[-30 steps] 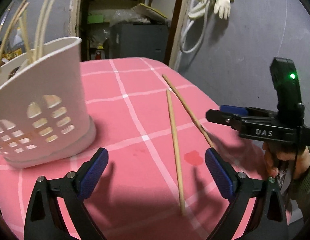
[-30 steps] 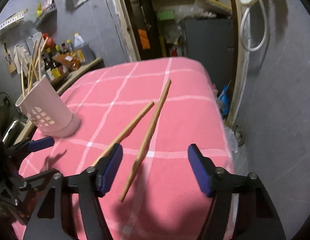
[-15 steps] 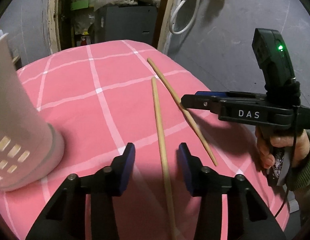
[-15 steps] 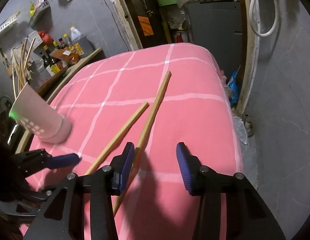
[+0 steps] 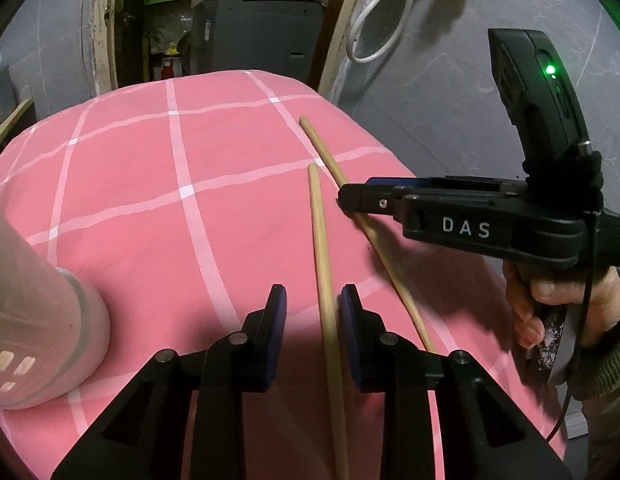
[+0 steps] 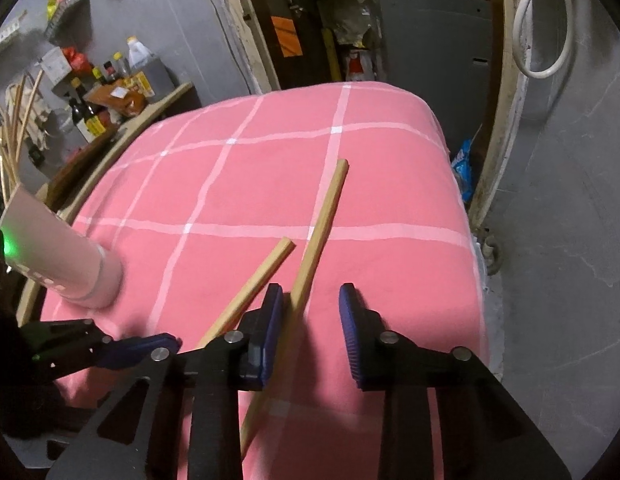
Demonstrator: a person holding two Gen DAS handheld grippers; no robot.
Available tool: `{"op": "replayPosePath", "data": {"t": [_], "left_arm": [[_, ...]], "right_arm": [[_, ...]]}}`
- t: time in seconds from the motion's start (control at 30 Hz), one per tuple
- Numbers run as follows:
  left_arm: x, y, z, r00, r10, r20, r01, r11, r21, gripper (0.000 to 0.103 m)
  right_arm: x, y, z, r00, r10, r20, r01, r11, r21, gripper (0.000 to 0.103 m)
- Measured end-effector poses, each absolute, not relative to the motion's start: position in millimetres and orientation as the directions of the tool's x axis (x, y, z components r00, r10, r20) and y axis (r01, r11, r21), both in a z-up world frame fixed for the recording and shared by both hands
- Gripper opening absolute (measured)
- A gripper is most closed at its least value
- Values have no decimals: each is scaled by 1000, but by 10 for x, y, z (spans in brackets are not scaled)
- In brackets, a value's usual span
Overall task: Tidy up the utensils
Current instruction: 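Close the left gripper on one chopstick while the right gripper grasps the other, then lift both held chopsticks upright above the white holder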
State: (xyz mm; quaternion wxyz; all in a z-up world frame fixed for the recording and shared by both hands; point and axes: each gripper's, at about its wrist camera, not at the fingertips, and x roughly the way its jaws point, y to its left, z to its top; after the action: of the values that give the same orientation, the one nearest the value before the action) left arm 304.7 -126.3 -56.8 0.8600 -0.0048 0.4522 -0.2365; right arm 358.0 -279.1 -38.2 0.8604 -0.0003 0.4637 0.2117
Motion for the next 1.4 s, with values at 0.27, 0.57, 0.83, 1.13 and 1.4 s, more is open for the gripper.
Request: {"op": "replayPosePath", "data": {"t": [0.27, 0.57, 0.83, 1.13, 1.4], "left_arm": [[3121, -1289, -582, 463, -424, -778, 401, 883, -242, 24], [3188, -1249, -598, 470, -391, -791, 353, 905, -238, 7], [3172, -1238, -580, 469, -386, -794, 316, 913, -258, 5], [2915, -1146, -419, 552, -381, -742, 316, 919, -237, 5], [2571, -1024, -122, 678, -397, -618, 339, 916, -217, 5]], "right_arm": [[3588, -2847, -368, 452, 355, -819, -382, 906, 182, 23], [3702, -2753, -397, 442, 324, -836, -350, 921, 172, 23], [3765, -2753, -401, 452, 293, -843, -251, 948, 194, 9], [3436, -2917, -313, 525, 387, -758, -207, 922, 327, 5], [2862, -2929, -36, 662, 450, -599, -278, 890, 361, 5]]}}
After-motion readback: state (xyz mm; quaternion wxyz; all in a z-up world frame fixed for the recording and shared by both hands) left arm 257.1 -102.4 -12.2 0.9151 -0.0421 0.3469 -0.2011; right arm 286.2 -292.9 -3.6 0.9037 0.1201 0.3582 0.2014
